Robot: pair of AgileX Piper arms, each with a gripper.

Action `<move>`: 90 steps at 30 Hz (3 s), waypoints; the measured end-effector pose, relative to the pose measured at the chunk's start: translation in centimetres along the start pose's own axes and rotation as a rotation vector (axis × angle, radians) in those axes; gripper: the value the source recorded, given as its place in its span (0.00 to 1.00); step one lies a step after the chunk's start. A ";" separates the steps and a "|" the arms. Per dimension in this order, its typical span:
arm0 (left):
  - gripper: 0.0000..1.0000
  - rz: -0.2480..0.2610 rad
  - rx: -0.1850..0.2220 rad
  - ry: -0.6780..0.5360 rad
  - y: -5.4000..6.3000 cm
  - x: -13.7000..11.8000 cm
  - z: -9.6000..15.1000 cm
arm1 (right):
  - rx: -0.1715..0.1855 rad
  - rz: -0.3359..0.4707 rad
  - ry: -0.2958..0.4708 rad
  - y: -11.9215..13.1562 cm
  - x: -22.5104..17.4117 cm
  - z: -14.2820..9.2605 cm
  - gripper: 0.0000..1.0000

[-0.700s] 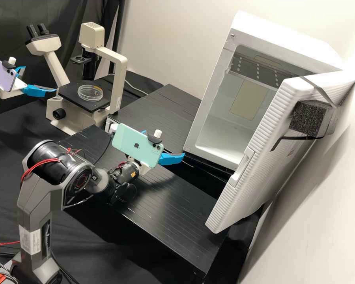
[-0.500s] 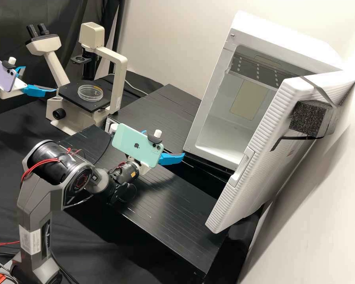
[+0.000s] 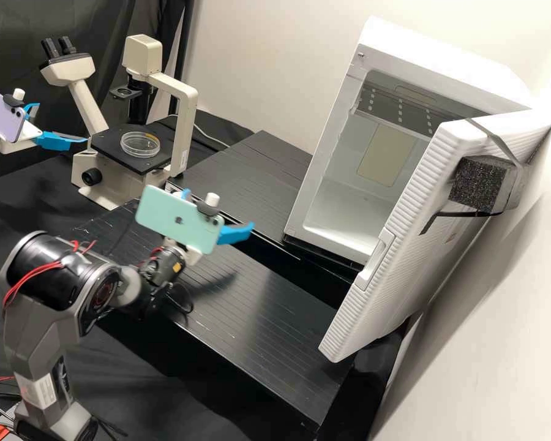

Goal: Move the petri dish to the bench.

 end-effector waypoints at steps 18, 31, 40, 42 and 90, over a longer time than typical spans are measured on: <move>1.00 0.000 0.000 0.000 0.0 0.0 0.0 | -0.053 -0.087 0.227 -6.0 3.5 -10.4 1.00; 1.00 0.000 0.000 0.000 0.0 0.0 0.0 | -0.031 -0.158 0.179 -10.7 10.6 -12.1 1.00; 1.00 0.000 0.000 0.000 0.0 0.0 0.0 | -0.004 -0.209 0.118 -13.4 13.8 -11.9 1.00; 1.00 0.000 0.000 0.000 0.0 0.0 0.0 | -0.003 -0.213 0.105 -13.7 14.4 -11.9 1.00; 1.00 0.000 0.000 0.000 0.0 0.0 0.0 | -0.051 -0.240 -0.056 -19.2 19.5 -11.2 1.00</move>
